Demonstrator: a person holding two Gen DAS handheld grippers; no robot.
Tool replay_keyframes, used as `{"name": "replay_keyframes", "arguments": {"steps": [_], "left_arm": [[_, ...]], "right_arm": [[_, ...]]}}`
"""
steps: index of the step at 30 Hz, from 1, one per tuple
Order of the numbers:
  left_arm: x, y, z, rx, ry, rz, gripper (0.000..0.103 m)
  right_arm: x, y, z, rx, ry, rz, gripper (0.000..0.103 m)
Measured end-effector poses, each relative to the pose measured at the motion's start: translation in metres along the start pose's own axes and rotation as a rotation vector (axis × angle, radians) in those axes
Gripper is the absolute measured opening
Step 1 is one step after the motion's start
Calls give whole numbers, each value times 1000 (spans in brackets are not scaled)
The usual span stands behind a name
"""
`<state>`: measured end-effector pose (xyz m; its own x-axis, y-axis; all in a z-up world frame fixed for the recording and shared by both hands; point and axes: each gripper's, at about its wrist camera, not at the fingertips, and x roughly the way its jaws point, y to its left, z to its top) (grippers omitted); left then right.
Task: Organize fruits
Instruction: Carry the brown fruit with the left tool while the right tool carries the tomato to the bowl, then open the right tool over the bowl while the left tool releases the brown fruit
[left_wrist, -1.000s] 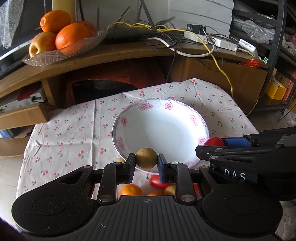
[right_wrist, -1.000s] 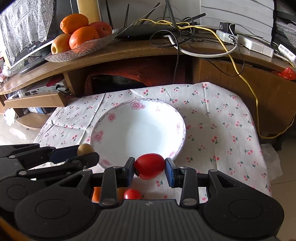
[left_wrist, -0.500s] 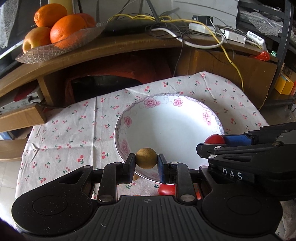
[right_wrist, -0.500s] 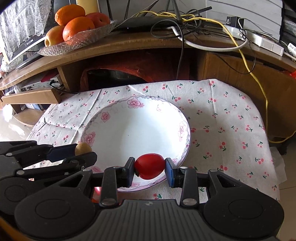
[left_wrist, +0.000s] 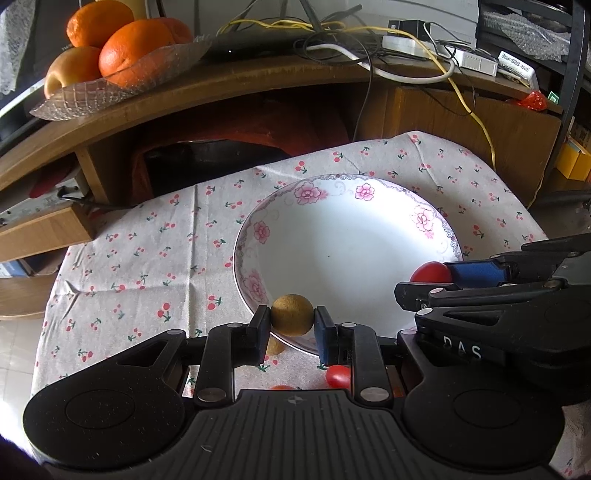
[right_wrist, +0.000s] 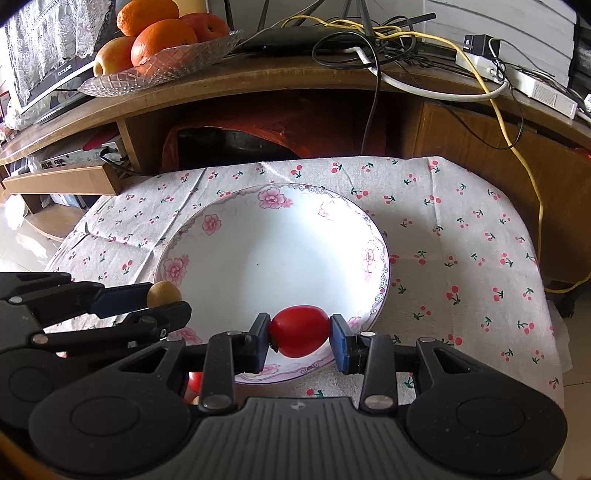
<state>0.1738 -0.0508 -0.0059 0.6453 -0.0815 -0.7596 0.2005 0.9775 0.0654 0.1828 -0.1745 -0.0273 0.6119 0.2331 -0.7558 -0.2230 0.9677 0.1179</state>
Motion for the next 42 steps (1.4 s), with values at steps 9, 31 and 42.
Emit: {"name": "replay_keyframes", "arguments": {"steps": [9, 31, 42], "left_arm": [[0, 1, 0, 0, 3, 8, 34], [-12, 3, 2, -3, -28, 28, 45], [-32, 1, -2, 14, -60, 39, 47]], "right_arm": [[0, 0, 0, -1, 0, 1, 37], [-9, 2, 2, -6, -43, -21, 38], [-26, 11, -1, -22, -71, -34, 38]]}}
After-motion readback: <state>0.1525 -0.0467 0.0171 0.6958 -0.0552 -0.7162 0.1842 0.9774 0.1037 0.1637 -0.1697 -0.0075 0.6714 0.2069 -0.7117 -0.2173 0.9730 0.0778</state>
